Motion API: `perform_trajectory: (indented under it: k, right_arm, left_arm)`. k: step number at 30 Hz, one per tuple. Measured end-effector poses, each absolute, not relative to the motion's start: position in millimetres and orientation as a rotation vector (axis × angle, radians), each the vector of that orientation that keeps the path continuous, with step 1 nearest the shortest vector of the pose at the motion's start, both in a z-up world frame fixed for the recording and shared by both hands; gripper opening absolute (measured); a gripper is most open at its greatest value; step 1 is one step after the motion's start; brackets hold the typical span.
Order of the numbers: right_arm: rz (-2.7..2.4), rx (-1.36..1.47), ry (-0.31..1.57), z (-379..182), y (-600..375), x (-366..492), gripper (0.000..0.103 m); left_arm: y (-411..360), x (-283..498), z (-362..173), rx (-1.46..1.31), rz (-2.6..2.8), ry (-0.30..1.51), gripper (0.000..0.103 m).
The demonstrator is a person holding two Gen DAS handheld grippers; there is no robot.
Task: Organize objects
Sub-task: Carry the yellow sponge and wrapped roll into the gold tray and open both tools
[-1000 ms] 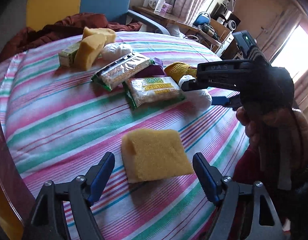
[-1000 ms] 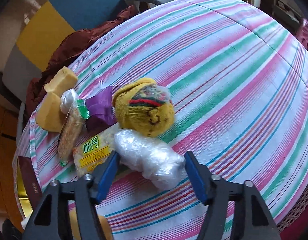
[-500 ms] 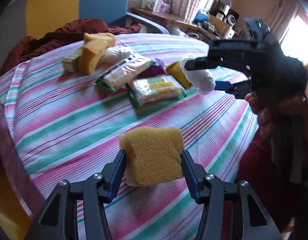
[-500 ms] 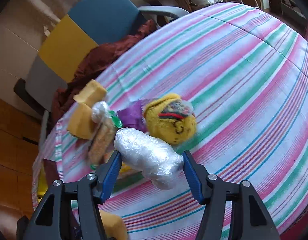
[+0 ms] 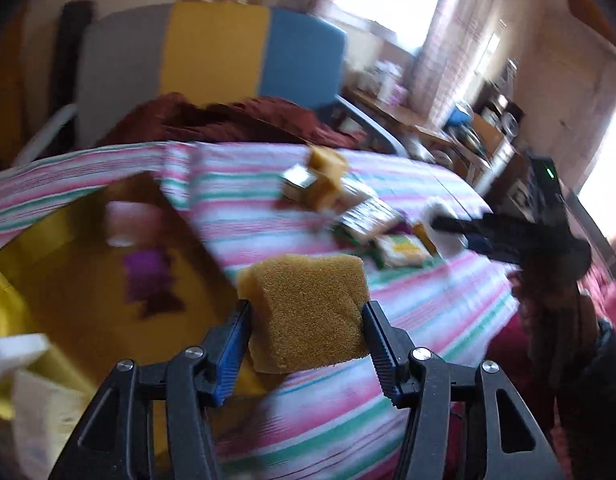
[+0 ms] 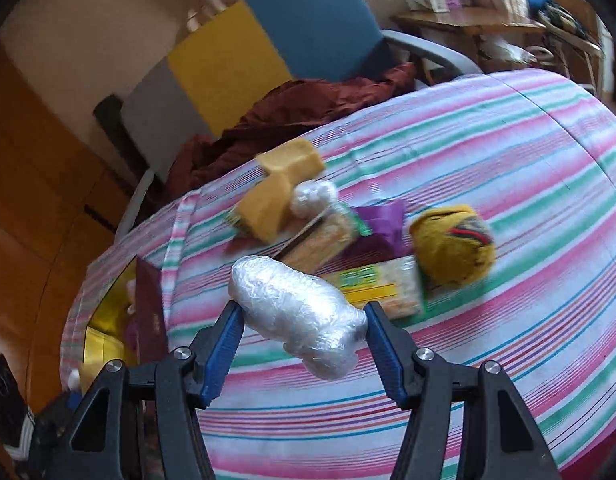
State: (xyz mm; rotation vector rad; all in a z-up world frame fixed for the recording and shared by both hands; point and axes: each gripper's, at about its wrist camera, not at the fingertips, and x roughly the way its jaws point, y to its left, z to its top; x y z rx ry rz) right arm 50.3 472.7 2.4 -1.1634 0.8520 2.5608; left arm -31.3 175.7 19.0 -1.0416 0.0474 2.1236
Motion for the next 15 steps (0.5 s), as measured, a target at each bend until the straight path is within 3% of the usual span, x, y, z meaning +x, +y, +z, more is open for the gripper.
perform_trajectory:
  k: [15]
  right_arm:
    - [2.907,-1.479,0.599,26,269,-63,0.062]
  left_arm:
    - [8,-46,20,-1.072,2.431,-0.148,0.058]
